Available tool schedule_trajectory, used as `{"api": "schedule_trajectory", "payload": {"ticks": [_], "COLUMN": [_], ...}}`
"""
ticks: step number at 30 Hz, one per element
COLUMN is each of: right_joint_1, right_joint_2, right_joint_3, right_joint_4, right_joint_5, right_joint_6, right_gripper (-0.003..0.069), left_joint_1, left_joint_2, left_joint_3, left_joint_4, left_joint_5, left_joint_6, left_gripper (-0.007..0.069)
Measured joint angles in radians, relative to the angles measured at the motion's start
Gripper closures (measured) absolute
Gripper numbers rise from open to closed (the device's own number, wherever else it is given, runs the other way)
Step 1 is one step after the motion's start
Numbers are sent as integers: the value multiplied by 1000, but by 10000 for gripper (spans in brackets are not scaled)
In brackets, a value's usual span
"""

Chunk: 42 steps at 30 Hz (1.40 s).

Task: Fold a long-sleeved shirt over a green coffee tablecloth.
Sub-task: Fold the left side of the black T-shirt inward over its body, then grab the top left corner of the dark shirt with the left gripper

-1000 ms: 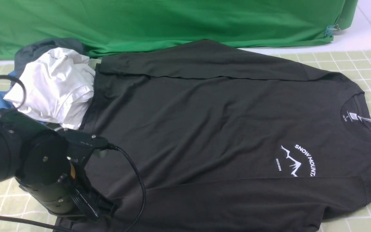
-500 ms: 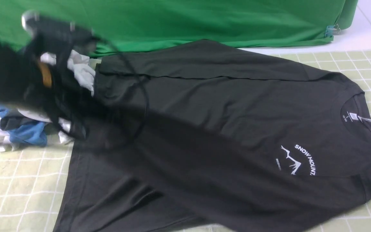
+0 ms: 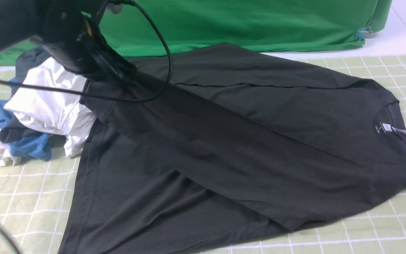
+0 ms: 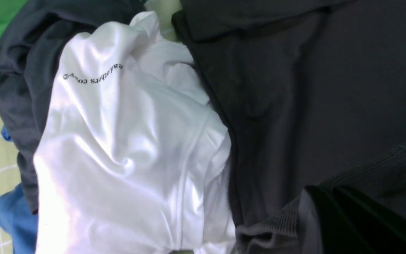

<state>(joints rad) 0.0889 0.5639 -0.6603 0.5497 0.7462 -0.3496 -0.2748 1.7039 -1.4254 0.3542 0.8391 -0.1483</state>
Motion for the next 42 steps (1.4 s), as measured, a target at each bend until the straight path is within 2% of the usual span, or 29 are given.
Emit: {"api": "schedule_trajectory", "payload": {"ticks": [7,12,16,18,19,22,23,26,28,29,31,33,36,37,39,42], "right_joint_1": [0,0,0,0,0,28,28,115,184,220,287,344,392,393,403,403], "right_joint_2": [1,41,162,217,217,320,326,432,496,532,589,641,728,729,807,874], "right_joint_3": [0,-19,-99,-132,-132,-154,-156,-156,-156,-156,-156,-156,-156,-156,-156,-157], "right_joint_4": [0,-1,-4,-4,-4,-6,-6,-22,-54,-85,-159,-243,-346,-351,-380,-391], "right_joint_5": [26,135,257,272,272,277,277,258,214,186,147,125,90,86,27,-34], "right_joint_6": [0,2,-43,-90,-90,-175,-179,-208,-203,-184,-136,-84,-22,-20,2,4], "right_gripper": [646,646,645,640,639,626,624,601,557,523,432,341,268,266,251,248], "left_joint_1": [5,5,5,5,5,5,5,5,5,5,5,5,5,5,5,5], "left_joint_2": [99,125,128,128,128,124,124,105,82,58,14,-47,-163,-171,-267,-353], "left_joint_3": [-38,-38,-38,-38,-38,-39,-39,-39,-39,-39,-27,19,136,146,297,455], "left_joint_4": [40,63,81,86,86,53,44,-43,-103,-147,-206,-279,-385,-392,-475,-522], "left_joint_5": [-18,-59,-81,-80,-79,-18,-13,81,123,139,133,114,73,65,9,-40], "left_joint_6": [6,6,-17,-32,-34,-62,-62,-50,-19,7,37,55,86,88,104,105], "left_gripper": [613,585,452,373,365,245,243,298,408,488,573,603,617,619,621,622]}}
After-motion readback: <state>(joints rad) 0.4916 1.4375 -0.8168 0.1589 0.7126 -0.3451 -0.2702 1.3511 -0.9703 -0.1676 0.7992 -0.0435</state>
